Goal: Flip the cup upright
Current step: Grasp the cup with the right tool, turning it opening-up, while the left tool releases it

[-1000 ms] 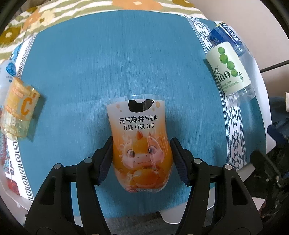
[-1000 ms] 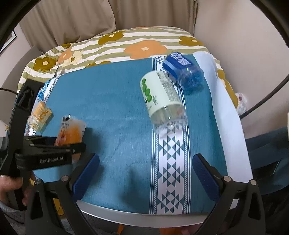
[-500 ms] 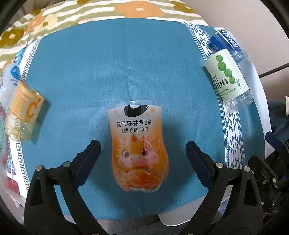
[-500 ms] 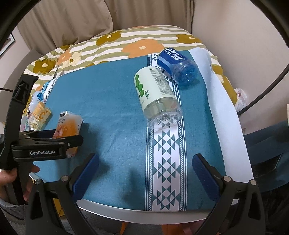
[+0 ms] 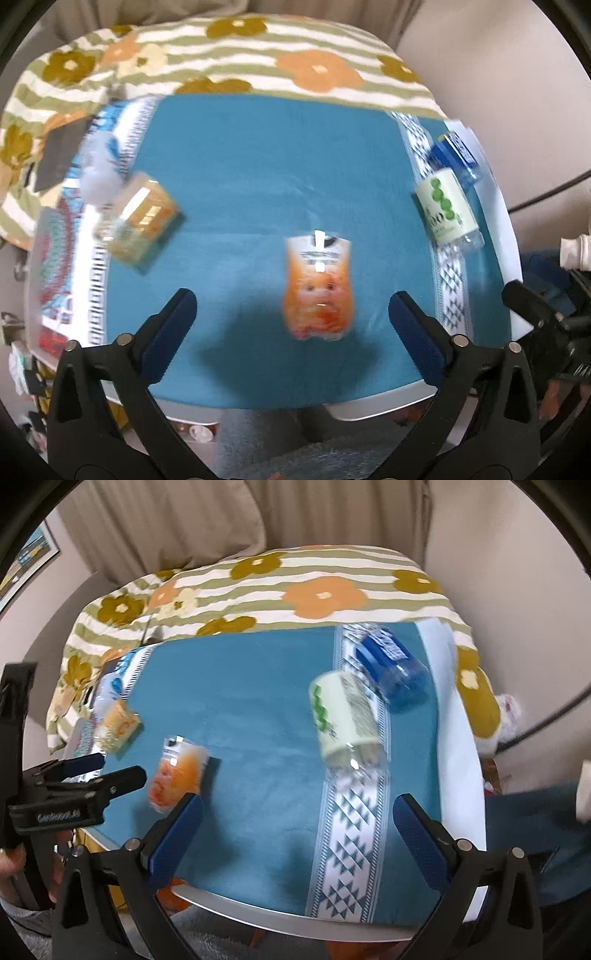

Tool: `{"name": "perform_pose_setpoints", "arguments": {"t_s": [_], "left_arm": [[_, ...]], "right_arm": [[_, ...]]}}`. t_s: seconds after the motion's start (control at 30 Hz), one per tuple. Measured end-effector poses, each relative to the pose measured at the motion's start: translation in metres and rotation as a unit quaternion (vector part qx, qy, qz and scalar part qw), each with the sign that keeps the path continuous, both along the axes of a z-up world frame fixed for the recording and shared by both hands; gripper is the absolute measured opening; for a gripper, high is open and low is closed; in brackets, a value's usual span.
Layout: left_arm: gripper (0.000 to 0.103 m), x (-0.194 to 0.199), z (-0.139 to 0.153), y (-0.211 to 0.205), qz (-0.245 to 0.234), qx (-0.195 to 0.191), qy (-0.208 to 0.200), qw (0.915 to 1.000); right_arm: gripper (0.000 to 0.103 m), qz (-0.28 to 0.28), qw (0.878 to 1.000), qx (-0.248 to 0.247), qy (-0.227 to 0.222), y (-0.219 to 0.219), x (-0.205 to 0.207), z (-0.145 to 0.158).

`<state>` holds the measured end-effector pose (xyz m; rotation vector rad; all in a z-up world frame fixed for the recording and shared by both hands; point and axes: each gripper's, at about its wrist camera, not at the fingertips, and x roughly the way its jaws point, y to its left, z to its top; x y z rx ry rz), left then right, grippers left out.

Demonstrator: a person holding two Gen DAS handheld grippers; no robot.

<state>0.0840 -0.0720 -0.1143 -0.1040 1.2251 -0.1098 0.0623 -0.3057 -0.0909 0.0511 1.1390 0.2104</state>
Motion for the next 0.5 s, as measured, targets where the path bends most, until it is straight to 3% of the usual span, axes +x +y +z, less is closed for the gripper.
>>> {"name": "perform_pose_setpoints", "arguments": {"t_s": [0.1,0.3,0.5], "left_arm": [[0.103,-0.005,0.005,0.025,0.011,-0.001,-0.003,0.9999],[0.103,-0.012,0.0,0.073,0.038,0.005,-0.004,0.9993],[0.103,-0.011,-0.023,0.115,0.044,0.014,0.023,0.9987]], "right_arm": [[0.103,0.025,0.999,0.028,0.024,0.016,0.015,0.003],[0.103,0.055,0.996,0.035,0.062,0.056,0.041,-0.007],[0.103,0.06,0.983,0.088,0.149,0.09,0.074,-0.039]]}}
